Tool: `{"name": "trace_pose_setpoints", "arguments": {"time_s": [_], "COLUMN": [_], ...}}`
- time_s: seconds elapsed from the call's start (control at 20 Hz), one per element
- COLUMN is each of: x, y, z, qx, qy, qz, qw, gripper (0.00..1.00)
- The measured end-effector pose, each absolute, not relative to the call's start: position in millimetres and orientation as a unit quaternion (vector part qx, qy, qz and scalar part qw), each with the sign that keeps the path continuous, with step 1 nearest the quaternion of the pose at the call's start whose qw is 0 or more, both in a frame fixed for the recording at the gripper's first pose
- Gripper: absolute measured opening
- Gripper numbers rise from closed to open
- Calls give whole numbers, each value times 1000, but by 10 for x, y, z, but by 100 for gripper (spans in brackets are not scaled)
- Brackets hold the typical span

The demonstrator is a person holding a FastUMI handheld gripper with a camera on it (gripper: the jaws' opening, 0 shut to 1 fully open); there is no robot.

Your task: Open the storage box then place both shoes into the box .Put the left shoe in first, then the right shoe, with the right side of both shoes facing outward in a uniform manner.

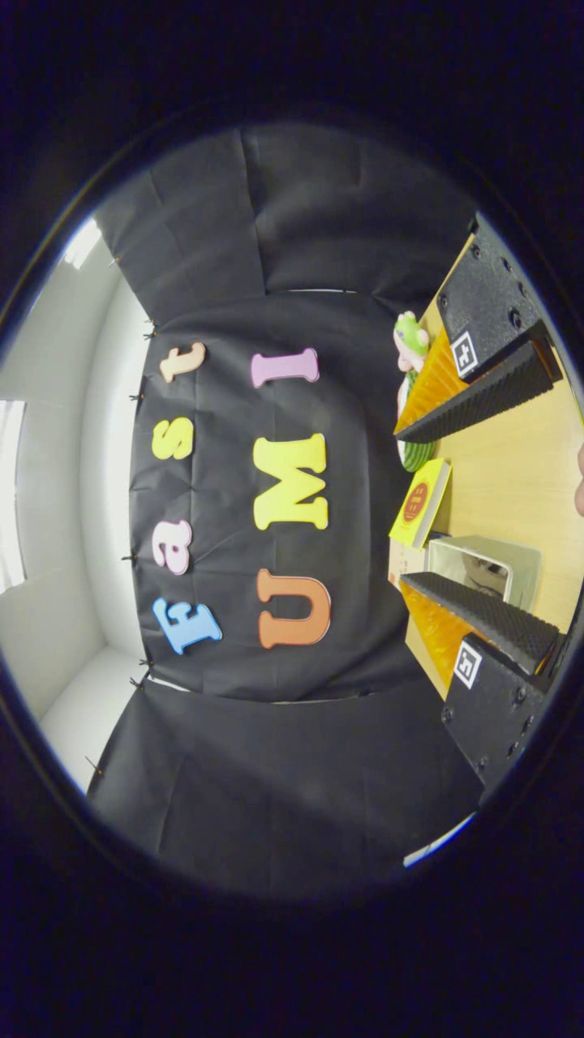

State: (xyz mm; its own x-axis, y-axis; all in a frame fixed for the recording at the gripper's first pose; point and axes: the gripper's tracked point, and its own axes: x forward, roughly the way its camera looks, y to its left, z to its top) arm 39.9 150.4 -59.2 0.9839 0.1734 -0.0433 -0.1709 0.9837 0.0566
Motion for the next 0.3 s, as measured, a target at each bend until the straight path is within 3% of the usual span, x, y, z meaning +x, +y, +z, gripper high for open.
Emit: {"name": "trace_pose_setpoints", "arguments": {"time_s": [0.3], "x": [398], "y": [1454], "z": [-646], "qx": [32], "qy": [29], "qz": [82], "qw": [996], "gripper": [100]}}
